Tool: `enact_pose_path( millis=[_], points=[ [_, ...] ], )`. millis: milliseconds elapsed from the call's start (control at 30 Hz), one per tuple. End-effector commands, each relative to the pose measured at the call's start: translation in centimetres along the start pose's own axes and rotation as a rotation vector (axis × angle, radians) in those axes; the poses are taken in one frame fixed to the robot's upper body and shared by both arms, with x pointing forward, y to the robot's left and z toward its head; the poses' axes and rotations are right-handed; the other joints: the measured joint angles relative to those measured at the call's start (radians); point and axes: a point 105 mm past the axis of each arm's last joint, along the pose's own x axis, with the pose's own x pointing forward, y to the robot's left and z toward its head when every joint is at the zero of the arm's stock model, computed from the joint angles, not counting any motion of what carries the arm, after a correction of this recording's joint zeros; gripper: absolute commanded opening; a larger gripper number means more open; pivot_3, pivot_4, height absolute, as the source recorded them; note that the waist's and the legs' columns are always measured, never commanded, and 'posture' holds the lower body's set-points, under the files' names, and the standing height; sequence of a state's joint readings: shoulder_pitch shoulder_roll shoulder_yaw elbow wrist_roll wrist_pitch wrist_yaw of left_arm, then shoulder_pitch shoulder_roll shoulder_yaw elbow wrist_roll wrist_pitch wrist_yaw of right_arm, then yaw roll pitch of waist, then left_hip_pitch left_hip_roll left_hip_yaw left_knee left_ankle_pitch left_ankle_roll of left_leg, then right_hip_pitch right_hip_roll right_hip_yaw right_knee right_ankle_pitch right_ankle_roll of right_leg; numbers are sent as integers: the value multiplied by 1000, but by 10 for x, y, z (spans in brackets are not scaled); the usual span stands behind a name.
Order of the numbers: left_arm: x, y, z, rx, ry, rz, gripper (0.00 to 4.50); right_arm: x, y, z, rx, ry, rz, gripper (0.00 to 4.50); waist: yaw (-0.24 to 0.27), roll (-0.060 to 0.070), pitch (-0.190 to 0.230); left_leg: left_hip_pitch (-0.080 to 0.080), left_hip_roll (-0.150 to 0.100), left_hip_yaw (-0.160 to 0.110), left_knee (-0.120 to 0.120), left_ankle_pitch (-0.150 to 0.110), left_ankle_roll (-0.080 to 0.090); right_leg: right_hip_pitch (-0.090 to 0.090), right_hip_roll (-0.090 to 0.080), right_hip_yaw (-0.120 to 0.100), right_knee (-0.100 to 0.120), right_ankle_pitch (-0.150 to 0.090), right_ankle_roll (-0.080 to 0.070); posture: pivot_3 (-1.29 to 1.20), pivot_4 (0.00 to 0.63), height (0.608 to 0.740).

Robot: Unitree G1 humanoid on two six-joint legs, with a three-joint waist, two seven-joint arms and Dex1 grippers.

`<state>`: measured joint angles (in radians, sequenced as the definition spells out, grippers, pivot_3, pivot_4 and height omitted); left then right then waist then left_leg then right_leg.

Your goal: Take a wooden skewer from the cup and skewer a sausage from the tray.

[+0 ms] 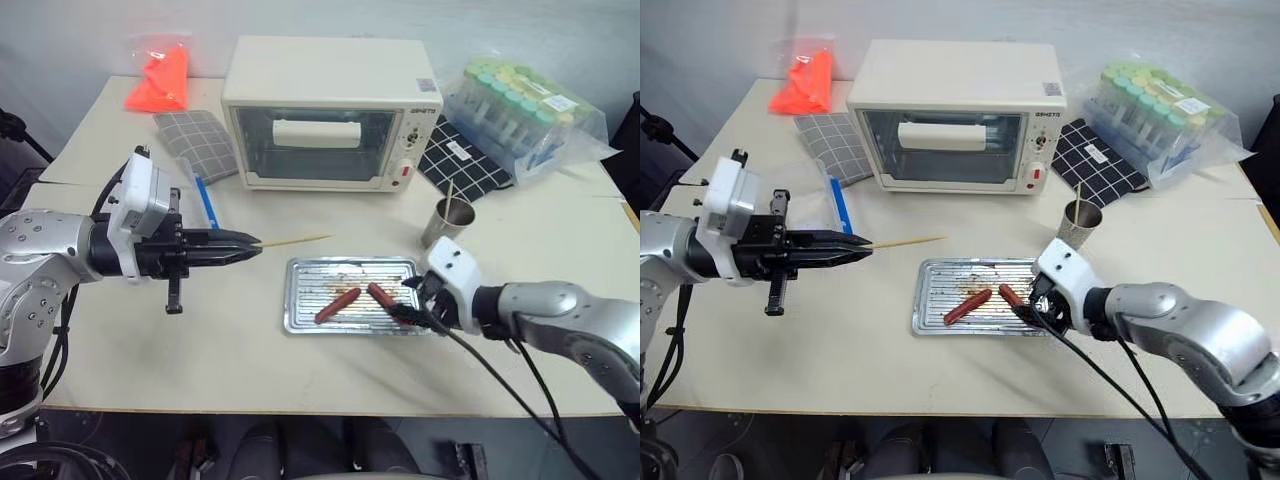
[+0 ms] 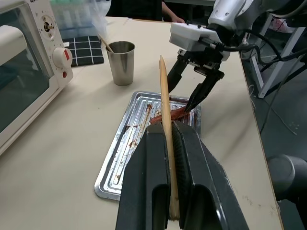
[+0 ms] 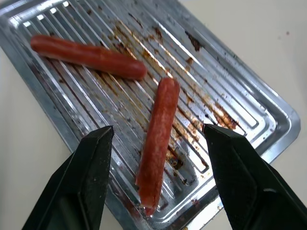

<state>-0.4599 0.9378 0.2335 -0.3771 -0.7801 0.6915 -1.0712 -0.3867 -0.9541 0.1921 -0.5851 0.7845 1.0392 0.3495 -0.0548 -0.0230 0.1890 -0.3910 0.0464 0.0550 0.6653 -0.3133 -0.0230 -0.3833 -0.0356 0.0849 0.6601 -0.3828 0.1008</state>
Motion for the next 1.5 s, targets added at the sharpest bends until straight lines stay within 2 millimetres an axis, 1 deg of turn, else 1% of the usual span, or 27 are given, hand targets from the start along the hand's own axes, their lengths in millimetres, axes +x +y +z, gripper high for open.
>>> enact_pose_path(
  millis=[33, 100, 267, 367, 433, 833, 933, 1033, 1267, 1367, 1433, 1500],
  points=[
    [1, -2, 11, 42, -23, 0, 0, 3, -9, -2, -28, 17, -75, 3062, -1, 0, 0, 0, 0, 0, 0, 0, 0, 0, 0, 0, 0, 0, 0, 0, 150, 740],
    [2, -1, 11, 42, -27, 3, 0, 7, -10, -7, -34, 33, -98, 3062, -1, 0, 0, 0, 0, 0, 0, 0, 0, 0, 0, 0, 0, 0, 0, 0, 150, 740],
    [3, -1, 10, 41, -33, 5, 0, 16, 2, -8, -16, 25, -60, 3062, -1, 0, 0, 0, 0, 0, 0, 0, 0, -1, 1, 0, 1, 0, 0, 0, 150, 740],
    [3, 0, 10, 43, -34, 8, 0, 18, 7, -12, -5, 32, -45, 2573, -1, 0, 0, 0, 0, 0, 0, 0, 0, -1, 1, 0, 2, 0, 0, 0, 150, 740],
    [2, 2, 10, 44, -36, 12, 0, 18, 8, -13, -3, 35, -42, 2041, -1, 0, 0, 0, 0, 0, 1, 0, 0, -1, 1, 0, 2, 0, 0, 0, 150, 740],
    [2, 3, 9, 41, -37, 12, 0, 22, 1, -14, 18, 30, -57, 2041, -4, 0, 0, 1, 0, 0, 1, 1, 0, 0, 2, 0, 4, 0, 0, 0, 150, 740],
    [2, 4, 9, 44, -36, 14, 0, 22, 4, -15, 23, 25, -46, 1575, -4, 0, 0, 1, 0, 0, 2, 1, 0, 0, 2, 1, 4, 0, 0, 0, 150, 740],
    [2, 4, 9, 45, -38, 14, 0, 22, 5, -15, 25, 24, -43, 815, -4, -1, 0, 1, 0, 0, 2, 1, 0, 0, 2, 1, 4, 0, 0, 0, 150, 740],
    [2, 7, 8, 45, -41, 8, 0, 19, 0, -14, 31, 16, -63, 815, -2, -1, -1, 1, 0, 0, 2, 1, 0, 0, 2, 0, 5, 0, 0, 0, 150, 740],
    [4, 7, 7, 44, -41, -1, 0, 15, -3, -10, 33, -1, -67, 815, -2, -1, -1, 1, 0, 0, 2, 1, 0, 0, 2, 0, 4, 0, 0, 0, 150, 740],
    [4, 7, 6, 40, -38, -6, 0, 9, -1, -3, 23, -32, -40, 815, -2, -1, -1, 1, 0, 0, 2, 1, 0, 0, 2, 1, 5, 0, 0, 0, 150, 740],
    [2, 8, 3, 31, -31, -14, 0, -1, 2, 8, -21, -74, 11, 815, -2, -1, -1, 1, 0, 0, 2, 1, 0, -1, 2, 1, 5, 0, 0, 0, 150, 740]
  ],
)
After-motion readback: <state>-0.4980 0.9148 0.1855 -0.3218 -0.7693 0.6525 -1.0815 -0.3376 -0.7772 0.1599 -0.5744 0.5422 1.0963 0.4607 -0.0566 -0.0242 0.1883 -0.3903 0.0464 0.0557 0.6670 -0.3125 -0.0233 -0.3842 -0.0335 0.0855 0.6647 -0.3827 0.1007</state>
